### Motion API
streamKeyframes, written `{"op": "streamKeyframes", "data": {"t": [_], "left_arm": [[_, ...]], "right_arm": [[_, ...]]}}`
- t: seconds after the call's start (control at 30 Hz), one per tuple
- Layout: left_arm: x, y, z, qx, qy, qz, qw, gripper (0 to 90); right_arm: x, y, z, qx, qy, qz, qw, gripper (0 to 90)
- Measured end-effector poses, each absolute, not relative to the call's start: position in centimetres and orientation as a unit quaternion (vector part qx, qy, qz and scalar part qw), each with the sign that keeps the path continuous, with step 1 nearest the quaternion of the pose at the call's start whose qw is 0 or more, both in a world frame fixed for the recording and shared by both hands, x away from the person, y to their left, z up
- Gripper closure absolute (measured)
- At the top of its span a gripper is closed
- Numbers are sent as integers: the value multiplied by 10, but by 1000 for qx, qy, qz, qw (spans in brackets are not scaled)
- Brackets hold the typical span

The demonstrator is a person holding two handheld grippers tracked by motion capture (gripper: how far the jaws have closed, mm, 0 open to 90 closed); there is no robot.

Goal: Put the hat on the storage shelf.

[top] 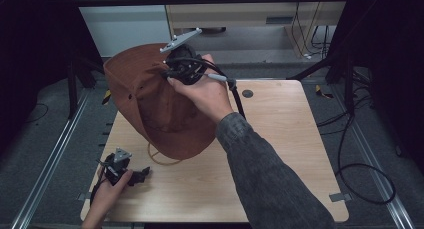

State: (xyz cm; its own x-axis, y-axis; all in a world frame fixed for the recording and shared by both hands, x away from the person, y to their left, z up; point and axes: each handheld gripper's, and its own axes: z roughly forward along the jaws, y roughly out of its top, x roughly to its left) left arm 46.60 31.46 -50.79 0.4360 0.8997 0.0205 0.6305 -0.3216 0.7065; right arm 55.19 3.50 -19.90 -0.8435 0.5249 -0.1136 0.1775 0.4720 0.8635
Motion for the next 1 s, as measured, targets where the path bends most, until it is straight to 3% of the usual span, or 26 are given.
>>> {"op": "streamKeyframes", "data": {"t": [1.0], "left_arm": [[466,315,-508,786,486,210,320,0]], "right_arm": [[562,70,-215,195,853,458,156,891]]}}
